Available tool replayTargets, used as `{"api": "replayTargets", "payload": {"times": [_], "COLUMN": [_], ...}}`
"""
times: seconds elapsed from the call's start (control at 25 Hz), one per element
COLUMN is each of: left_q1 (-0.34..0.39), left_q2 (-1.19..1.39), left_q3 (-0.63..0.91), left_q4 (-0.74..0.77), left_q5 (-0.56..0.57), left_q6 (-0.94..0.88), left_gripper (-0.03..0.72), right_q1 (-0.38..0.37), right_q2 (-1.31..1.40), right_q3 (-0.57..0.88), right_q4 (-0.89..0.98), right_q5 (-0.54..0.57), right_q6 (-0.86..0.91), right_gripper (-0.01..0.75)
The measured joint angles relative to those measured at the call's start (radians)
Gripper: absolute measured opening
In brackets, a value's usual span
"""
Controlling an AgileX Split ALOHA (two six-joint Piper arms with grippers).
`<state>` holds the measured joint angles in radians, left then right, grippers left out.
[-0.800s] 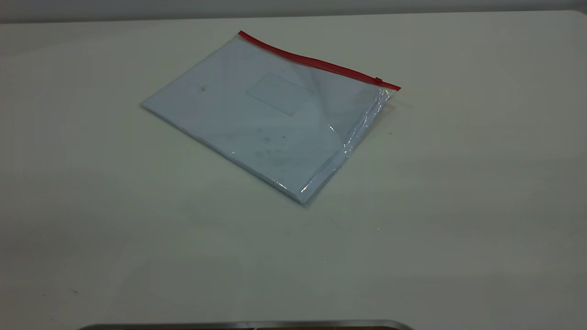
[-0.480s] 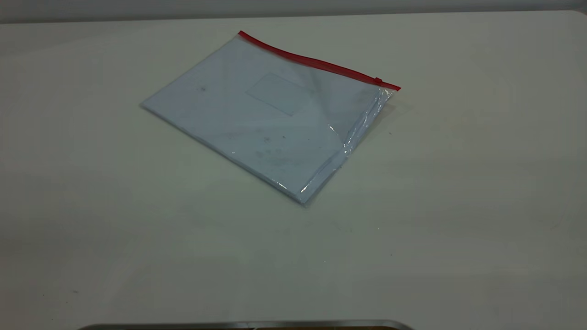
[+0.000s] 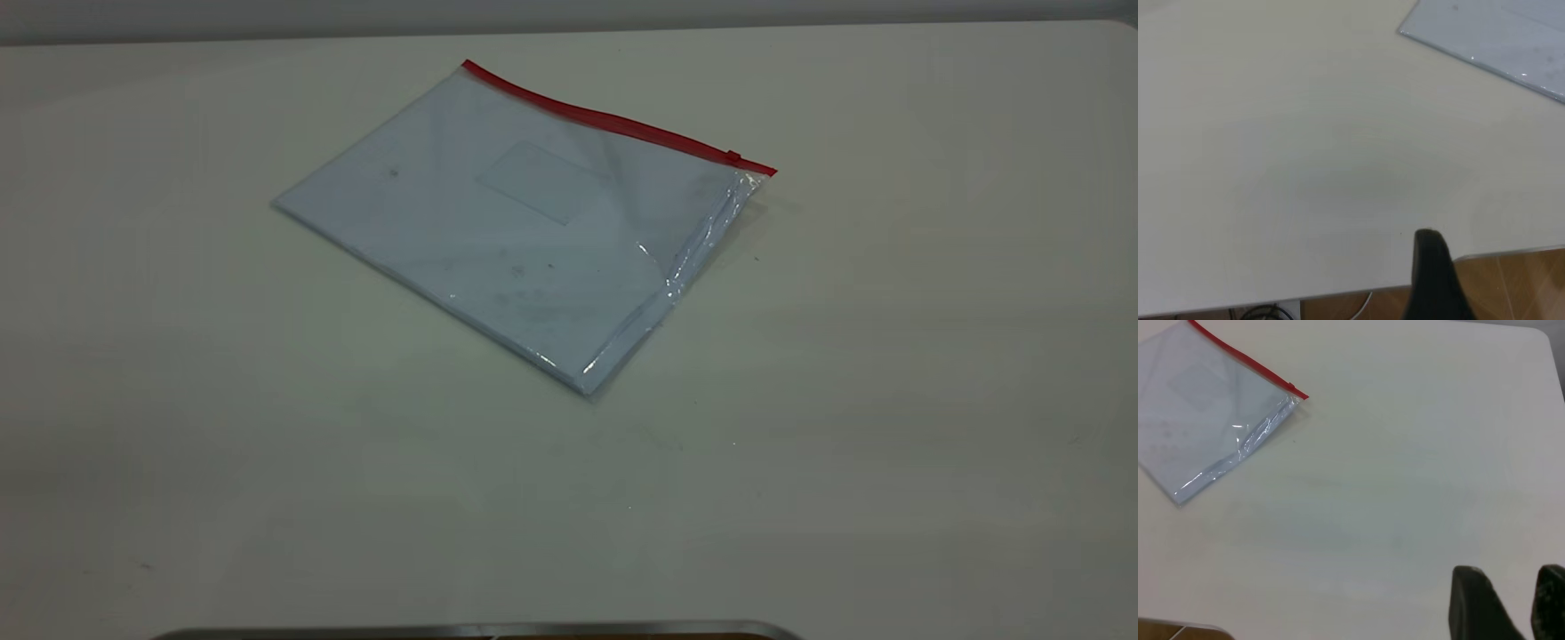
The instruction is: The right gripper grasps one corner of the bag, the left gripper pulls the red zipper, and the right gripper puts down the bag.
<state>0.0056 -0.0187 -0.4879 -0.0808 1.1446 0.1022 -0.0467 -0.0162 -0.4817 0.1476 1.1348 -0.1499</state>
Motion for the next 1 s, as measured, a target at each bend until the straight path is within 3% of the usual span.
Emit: {"api": "replayTargets", "payload": {"times": [1.0], "left_q1": [0.000], "left_q2": [0.002], "left_q3": [-0.001], "left_q4": [0.006], "left_q5": [-0.006], "left_q6": [0.000], "left_gripper": [0.540], "right_q1": [0.000], "right_q2": [0.000], "right_q3": [0.000], "right_q4": [0.038], "right_q5": [-0.014], "right_q6": [0.000], "right_gripper": [0.239]}}
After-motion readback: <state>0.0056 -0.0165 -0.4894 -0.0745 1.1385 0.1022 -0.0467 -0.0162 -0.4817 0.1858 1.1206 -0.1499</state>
